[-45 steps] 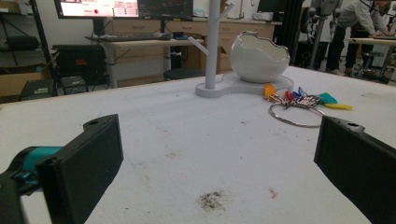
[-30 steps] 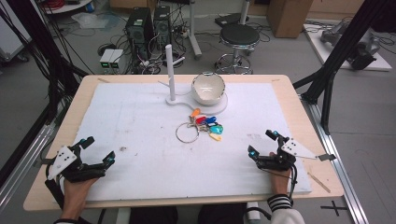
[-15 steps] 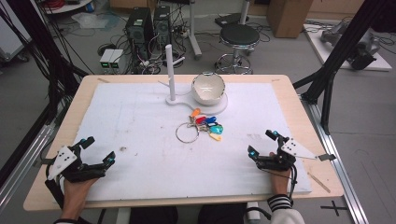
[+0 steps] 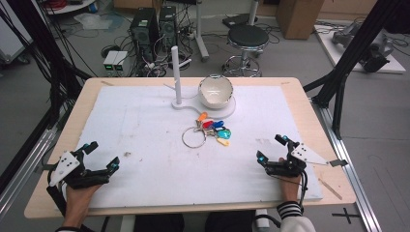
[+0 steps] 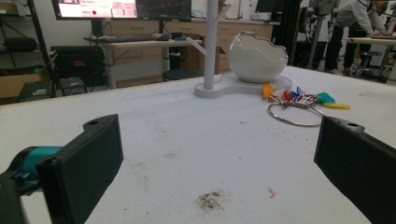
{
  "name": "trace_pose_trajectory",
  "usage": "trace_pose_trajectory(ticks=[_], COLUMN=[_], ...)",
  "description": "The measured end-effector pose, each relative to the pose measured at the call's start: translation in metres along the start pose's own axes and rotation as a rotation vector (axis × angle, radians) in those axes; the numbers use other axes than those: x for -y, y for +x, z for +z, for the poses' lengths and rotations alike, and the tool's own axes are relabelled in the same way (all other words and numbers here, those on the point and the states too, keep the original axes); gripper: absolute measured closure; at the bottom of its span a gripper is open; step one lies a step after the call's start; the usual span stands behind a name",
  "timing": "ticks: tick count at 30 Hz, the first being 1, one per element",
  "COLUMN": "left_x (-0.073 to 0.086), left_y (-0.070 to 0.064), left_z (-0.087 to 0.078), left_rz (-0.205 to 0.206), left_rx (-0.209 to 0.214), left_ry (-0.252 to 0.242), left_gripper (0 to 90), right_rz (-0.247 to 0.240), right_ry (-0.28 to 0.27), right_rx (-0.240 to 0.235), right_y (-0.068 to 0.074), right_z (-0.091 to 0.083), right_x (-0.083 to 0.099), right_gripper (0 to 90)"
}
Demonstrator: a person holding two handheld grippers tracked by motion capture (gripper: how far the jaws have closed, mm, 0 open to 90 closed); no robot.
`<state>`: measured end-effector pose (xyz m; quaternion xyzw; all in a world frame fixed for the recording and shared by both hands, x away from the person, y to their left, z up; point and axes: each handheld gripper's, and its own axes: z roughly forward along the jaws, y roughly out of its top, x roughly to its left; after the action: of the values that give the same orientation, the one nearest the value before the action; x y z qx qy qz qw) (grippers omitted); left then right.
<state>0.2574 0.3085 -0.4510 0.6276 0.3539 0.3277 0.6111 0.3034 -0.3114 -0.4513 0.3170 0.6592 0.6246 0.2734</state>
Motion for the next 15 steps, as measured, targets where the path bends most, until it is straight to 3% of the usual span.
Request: trace_pose_trajectory(ticks=[15], left_x=[-0.0004], left_y=[-0.0006], left_z=[0.0013], left_rz=[0.008], left_rx=[-0.003], left_ry=[0.014], left_gripper=[1.7], right_rz=[-0.001], right_ry=[0.001], right_rx=[0.003], right_y=[0.0004], right_z=[0.0001], right_x=[0.0], right_gripper=[1.0])
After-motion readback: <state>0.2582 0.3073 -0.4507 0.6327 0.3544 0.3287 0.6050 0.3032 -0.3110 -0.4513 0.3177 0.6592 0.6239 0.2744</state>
